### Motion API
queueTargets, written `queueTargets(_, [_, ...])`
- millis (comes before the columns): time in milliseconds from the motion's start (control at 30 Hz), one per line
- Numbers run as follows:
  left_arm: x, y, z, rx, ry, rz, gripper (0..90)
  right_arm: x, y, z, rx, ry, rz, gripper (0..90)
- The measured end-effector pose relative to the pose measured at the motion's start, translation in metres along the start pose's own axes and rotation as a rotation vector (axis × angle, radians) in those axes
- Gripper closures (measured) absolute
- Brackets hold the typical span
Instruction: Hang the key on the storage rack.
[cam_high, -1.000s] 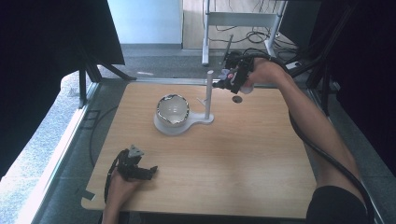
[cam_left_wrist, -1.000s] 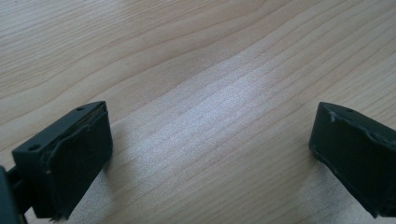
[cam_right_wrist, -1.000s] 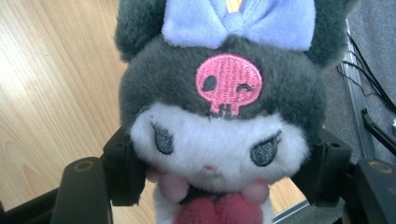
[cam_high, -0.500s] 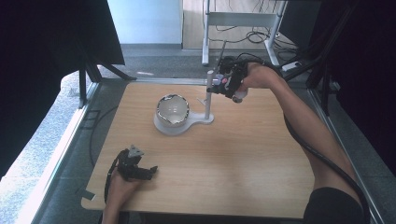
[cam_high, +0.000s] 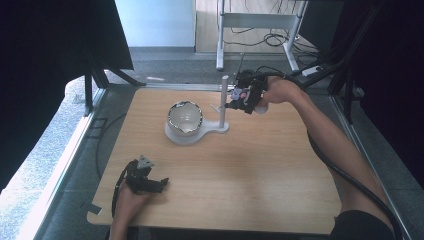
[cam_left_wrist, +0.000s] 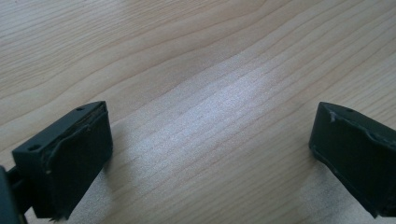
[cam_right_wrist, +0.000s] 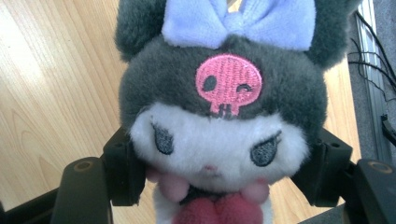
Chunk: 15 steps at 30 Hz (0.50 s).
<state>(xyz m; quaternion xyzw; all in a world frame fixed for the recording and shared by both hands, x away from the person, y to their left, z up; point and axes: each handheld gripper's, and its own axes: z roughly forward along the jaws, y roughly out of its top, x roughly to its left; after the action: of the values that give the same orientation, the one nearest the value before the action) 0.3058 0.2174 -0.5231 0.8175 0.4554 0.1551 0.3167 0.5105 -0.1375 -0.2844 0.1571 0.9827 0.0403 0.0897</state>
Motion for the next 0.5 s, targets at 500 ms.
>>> queueTargets(500, [0.000, 0.000, 0.000, 0.002, -0.002, 0.000, 0.0, 0.004, -0.013, 0.025, 0.013, 0.028, 0.033, 29.4])
